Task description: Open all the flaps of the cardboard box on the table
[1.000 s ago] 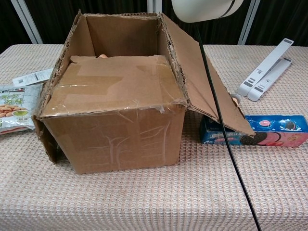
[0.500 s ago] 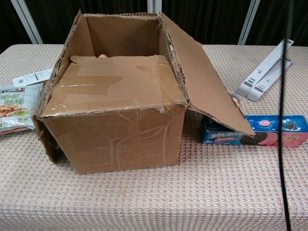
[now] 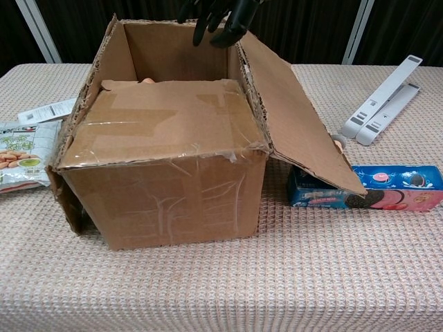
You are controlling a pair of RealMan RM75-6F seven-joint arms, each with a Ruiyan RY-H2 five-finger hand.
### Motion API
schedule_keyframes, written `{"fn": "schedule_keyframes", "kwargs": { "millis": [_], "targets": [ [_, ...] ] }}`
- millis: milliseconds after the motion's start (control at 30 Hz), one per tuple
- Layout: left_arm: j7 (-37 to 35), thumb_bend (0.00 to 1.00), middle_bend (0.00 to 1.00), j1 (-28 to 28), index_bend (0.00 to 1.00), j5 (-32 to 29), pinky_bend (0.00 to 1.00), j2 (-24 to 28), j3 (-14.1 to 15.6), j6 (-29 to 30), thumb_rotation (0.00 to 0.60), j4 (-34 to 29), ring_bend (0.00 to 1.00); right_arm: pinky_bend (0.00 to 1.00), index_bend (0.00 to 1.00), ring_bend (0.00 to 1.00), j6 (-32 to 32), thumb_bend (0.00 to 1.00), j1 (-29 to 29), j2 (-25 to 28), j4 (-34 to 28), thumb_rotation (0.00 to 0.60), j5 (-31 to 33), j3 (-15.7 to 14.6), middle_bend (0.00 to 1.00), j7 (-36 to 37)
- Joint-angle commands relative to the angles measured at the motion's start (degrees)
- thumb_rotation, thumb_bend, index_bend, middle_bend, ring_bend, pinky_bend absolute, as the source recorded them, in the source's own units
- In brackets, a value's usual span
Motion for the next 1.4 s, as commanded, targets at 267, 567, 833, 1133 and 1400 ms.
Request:
{"fn": "schedule_keyframes", "kwargs": {
  "millis": [267, 567, 833, 1133, 1400],
  "targets": [
    [-0.23, 0.09, 0.02, -0.03, 0.05, -0.07, 0.18, 0.08, 0.03, 0.09, 0.599, 0.26, 0.07, 0.04, 0.00, 0.02, -6.83, 0.44, 0.41, -5.03, 5.65, 0.600, -7.61, -0.42, 0.13, 10.87],
    [-0.23, 0.09, 0.02, 0.26, 0.05, -0.35, 0.18, 0.60, 0.11, 0.31, 0.599, 0.01, 0.07, 0.04, 0.00, 0.03, -14.50, 0.44, 2.02, -7.39, 8.85, 0.600, -11.25, -0.69, 0.12, 19.18],
    [-0.37, 0.09, 0.02, 0.13, 0.05, -0.41, 0.18, 0.69, 0.09, 0.11, 0.600, -0.13, 0.07, 0.12, 0.00, 0.15, -14.52, 0.47, -1.69, -6.87, 7.79, 0.600, -15.74, 4.13, 0.20, 24.91],
    [0.43, 0.09, 0.02, -0.15, 0.05, 0.31, 0.18, 0.63, 0.17, 0.33, 0.600, -0.98, 0.07, 0.16, 0.00, 0.21, -16.17, 0.48, -8.71, -2.38, 1.87, 0.600, -21.17, 12.41, 0.27, 29.65],
    [2.14, 0.09, 0.02, -0.38, 0.05, 0.84, 0.18, 0.87, 0.21, 0.53, 0.600, -2.52, 0.07, 0.17, 0.00, 0.19, -19.94, 0.44, -19.09, 3.36, -7.18, 0.600, -25.32, 24.43, 0.27, 31.12]
  ]
}}
